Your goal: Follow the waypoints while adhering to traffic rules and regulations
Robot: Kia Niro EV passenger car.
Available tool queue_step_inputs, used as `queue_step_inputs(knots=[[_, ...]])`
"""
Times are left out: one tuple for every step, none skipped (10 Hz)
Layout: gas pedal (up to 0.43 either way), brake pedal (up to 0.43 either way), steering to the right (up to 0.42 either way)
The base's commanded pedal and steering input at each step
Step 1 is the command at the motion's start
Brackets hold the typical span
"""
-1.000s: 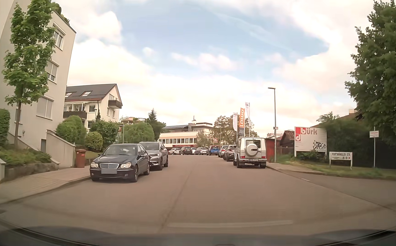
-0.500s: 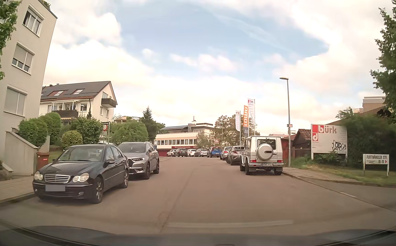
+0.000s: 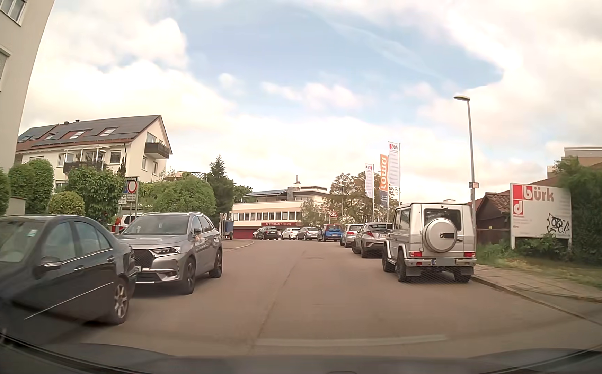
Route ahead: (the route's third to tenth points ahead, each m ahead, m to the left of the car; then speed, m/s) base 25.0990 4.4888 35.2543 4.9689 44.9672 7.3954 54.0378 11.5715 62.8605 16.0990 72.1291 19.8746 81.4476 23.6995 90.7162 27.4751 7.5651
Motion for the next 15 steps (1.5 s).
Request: queue_step_inputs(knots=[[0.098,0.0,-0.009],[0.098,0.0,-0.009],[0.098,0.0,-0.003],[0.098,0.0,0.007],[0.098,0.0,0.015],[0.098,0.0,0.014],[0.098,0.0,0.011],[0.098,0.0,0.011],[0.098,0.0,0.011],[0.098,0.0,0.01],[0.098,0.0,0.01],[0.098,0.0,0.009],[0.098,0.0,0.008],[0.098,0.0,0.006],[0.098,0.0,0.006]])
